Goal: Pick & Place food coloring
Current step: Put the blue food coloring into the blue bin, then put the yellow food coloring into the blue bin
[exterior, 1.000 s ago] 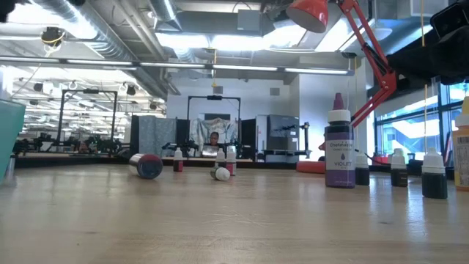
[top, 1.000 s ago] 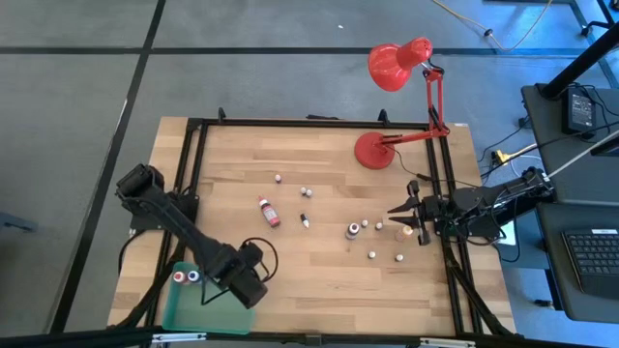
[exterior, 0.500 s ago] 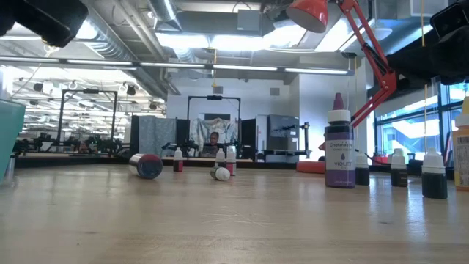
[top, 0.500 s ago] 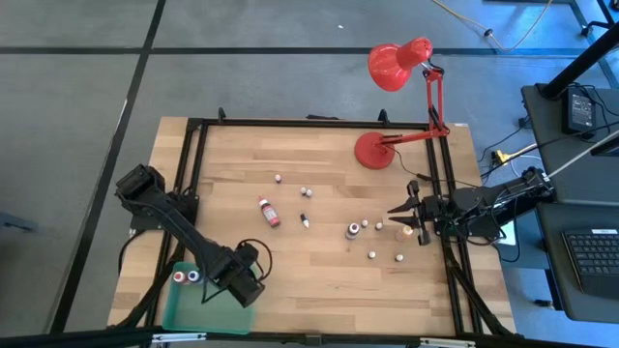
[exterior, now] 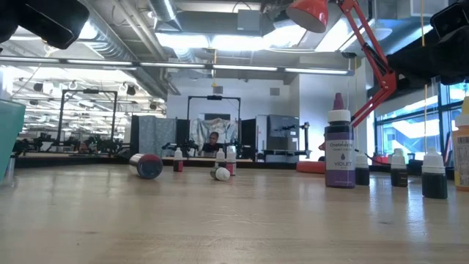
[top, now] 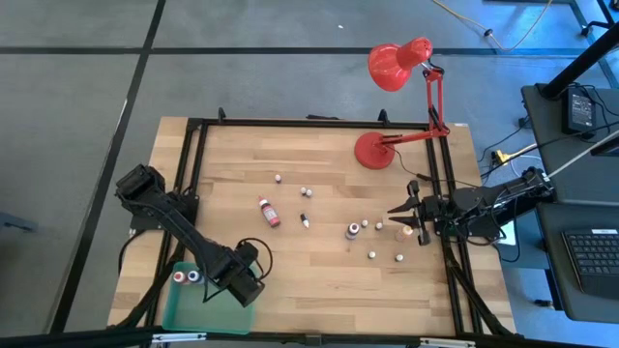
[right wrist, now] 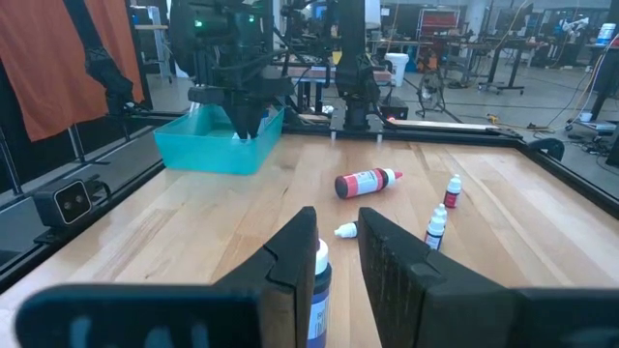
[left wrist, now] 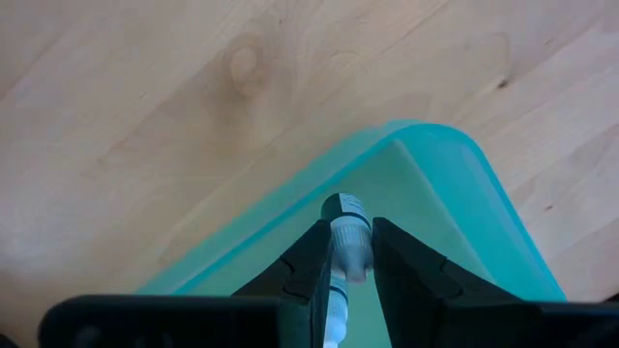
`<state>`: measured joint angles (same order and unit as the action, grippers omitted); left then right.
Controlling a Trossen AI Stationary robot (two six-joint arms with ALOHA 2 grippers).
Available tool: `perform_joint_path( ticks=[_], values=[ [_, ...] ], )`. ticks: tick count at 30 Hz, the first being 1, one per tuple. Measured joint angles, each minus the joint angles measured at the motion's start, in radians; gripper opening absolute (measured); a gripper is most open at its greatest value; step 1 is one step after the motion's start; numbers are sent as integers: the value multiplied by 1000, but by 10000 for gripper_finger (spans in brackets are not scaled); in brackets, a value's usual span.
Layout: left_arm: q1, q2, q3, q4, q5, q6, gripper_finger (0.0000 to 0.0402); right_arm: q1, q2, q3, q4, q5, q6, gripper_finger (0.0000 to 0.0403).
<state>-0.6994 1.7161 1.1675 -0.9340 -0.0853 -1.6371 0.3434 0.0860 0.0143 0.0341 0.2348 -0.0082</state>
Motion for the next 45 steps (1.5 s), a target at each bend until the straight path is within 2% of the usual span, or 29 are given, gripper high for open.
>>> perform_joint_path(
  ticks=[9,23,28,32,35,38,45],
  values=[
    [0,0,0,0,0,0,78,0,0,0,0,0,0,84],
    [1,1,0,-1,2,1,117,0,0,0,0,0,0,84],
    [11,-7,0,-16,126,51,120,0,0,0,0,0,0,84],
    [15,-39,0,-21,131,38,117,0,0,0,0,0,0,84],
    [15,-77,0,-22,91,36,117,0,0,0,0,0,0,84],
    [15,-120,0,-26,-5,65,119,0,0,0,0,0,0,84],
    [46,-167,0,-27,-401,276,118,0,0,0,0,0,-3,84]
  ],
)
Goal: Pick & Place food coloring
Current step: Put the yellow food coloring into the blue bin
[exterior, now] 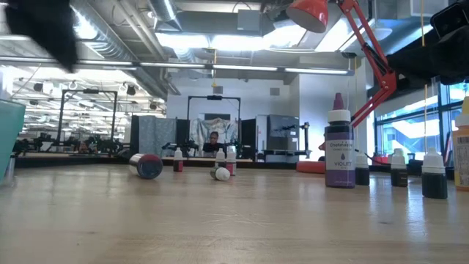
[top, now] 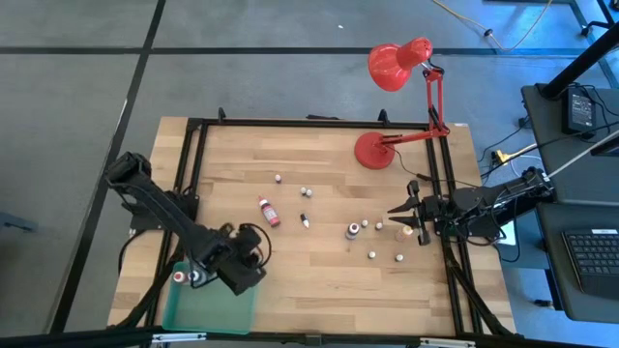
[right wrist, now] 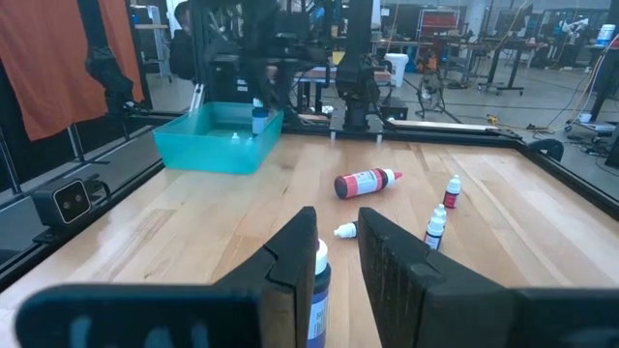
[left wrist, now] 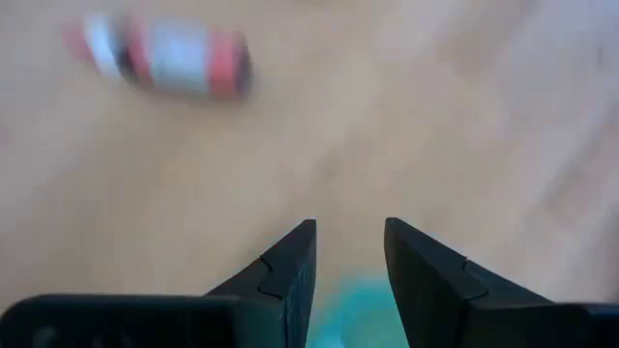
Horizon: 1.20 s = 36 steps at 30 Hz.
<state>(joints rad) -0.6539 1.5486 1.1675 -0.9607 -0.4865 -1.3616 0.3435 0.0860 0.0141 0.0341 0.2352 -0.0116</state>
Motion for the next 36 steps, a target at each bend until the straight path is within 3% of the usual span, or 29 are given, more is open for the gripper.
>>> perform_joint_path(
  ticks=[6,11,15,18,21,24,31,33,36],
  values=[
    [70,11,0,2,-291,181,119,0,0,0,0,0,0,84],
    [111,9,0,9,-380,290,120,0,0,0,1,0,14,84],
    [126,16,0,15,-432,298,116,0,0,0,9,0,88,84],
    [126,16,0,4,-575,261,117,0,0,0,20,0,108,84],
    [112,3,0,-100,-645,174,119,0,0,0,50,8,113,84],
    [95,2,-3,-193,-663,69,120,0,0,1,133,23,102,84],
    [113,-32,-72,-152,-671,17,116,0,18,94,144,112,23,84],
    [136,-39,-87,-87,-649,73,117,0,43,121,141,112,11,84],
    [170,-45,-110,107,-559,284,119,0,101,164,125,112,8,84]
  ],
)
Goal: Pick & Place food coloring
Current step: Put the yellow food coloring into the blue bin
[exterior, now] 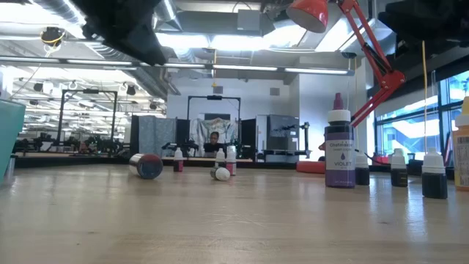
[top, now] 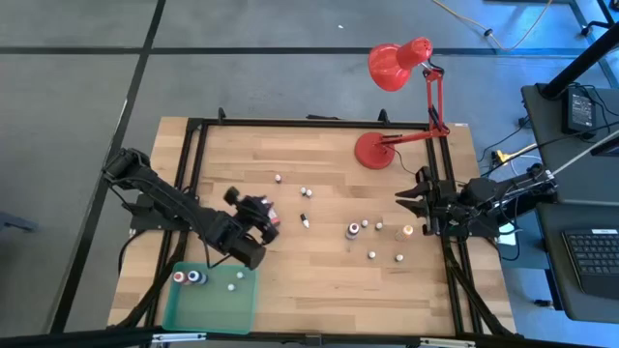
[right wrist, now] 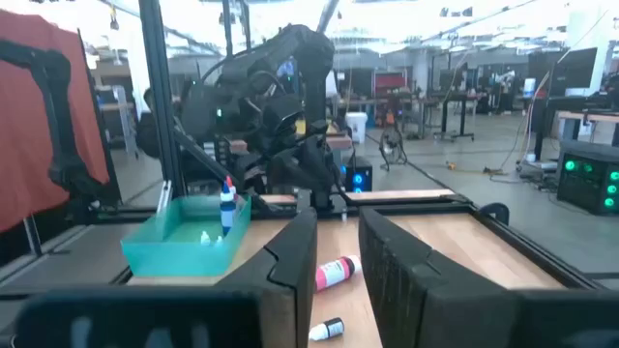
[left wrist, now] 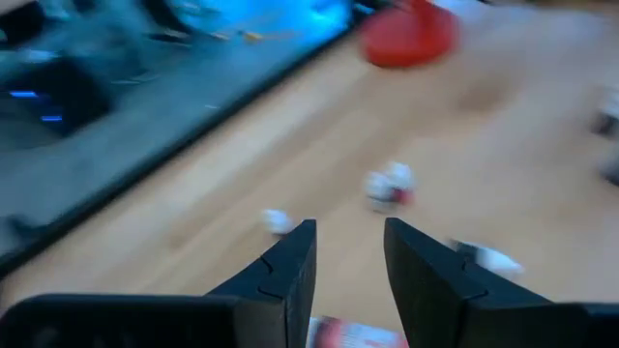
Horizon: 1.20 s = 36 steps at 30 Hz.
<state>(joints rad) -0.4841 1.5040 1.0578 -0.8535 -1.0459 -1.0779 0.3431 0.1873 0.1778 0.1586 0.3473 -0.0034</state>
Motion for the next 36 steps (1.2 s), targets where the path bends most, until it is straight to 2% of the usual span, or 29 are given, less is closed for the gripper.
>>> perform_joint_path(
  ticks=[3,6,8,11,14,16,21,25,30,36],
  values=[
    [42,2,-25,243,138,281,120,0,90,67,-19,0,-1,84],
    [71,9,-58,484,288,510,118,0,203,174,-118,0,4,84],
    [86,9,-96,648,373,649,117,0,291,272,-250,5,47,84],
    [106,9,-153,858,497,808,116,0,432,447,-498,72,178,84],
    [126,8,-206,966,646,919,117,0,572,612,-762,134,327,84],
    [142,-6,-244,1015,708,947,119,0,658,704,-907,140,415,84],
    [176,-123,-360,1092,773,958,120,0,837,884,-1182,134,651,84],
    [181,-282,-492,1217,784,994,117,0,942,973,-1359,59,770,84],
    [179,-496,-641,1336,782,1003,116,0,1011,1002,-1489,-48,905,84],
    [178,-690,-705,1327,776,1021,118,0,1037,965,-1611,-71,1119,84]
  ],
)
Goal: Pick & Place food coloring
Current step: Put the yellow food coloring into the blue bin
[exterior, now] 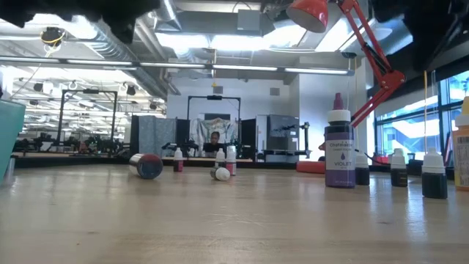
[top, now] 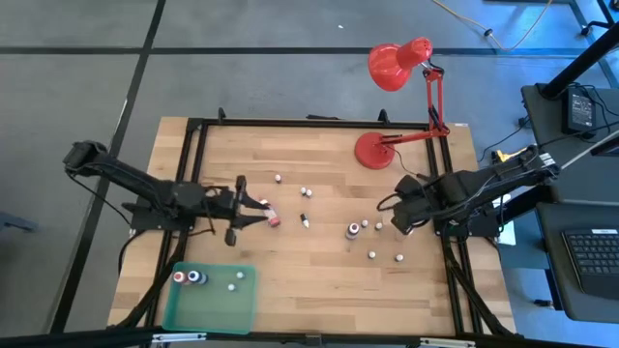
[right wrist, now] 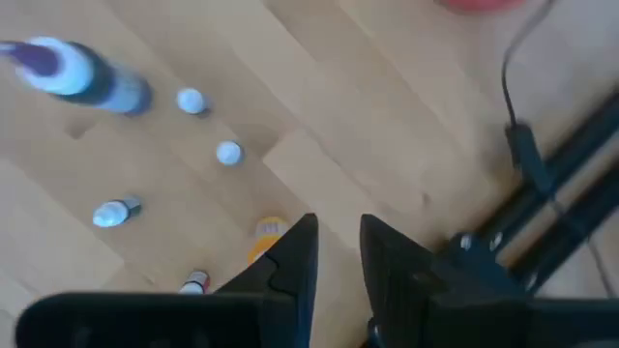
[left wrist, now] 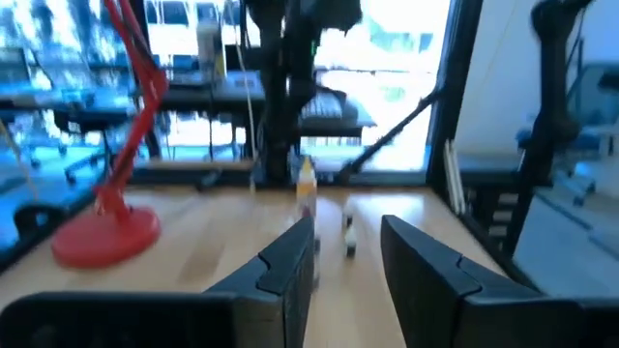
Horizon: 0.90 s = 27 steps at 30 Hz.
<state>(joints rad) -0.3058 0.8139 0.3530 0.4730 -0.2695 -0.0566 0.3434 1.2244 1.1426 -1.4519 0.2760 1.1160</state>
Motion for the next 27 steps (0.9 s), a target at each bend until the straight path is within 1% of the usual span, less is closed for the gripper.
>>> perform_joint_path(
  ticks=[4,10,12,15,19,23,27],
  values=[
    [0,-54,-3,-4,0,0,120,0,1,-22,23,-55,58,84],
    [0,-69,-3,-7,1,0,116,0,1,-61,67,-60,61,84],
    [0,-70,-3,-7,1,0,117,0,1,-76,87,-60,62,90],
    [0,-70,-3,-7,1,0,119,0,1,-87,121,-60,66,111],
    [0,-70,-3,-7,1,0,120,0,4,-87,128,-61,86,154],
    [0,-69,-3,-7,1,0,118,0,4,-87,154,-115,115,196],
    [0,-69,-3,-7,1,0,119,12,15,-87,194,-123,111,219]
  ],
)
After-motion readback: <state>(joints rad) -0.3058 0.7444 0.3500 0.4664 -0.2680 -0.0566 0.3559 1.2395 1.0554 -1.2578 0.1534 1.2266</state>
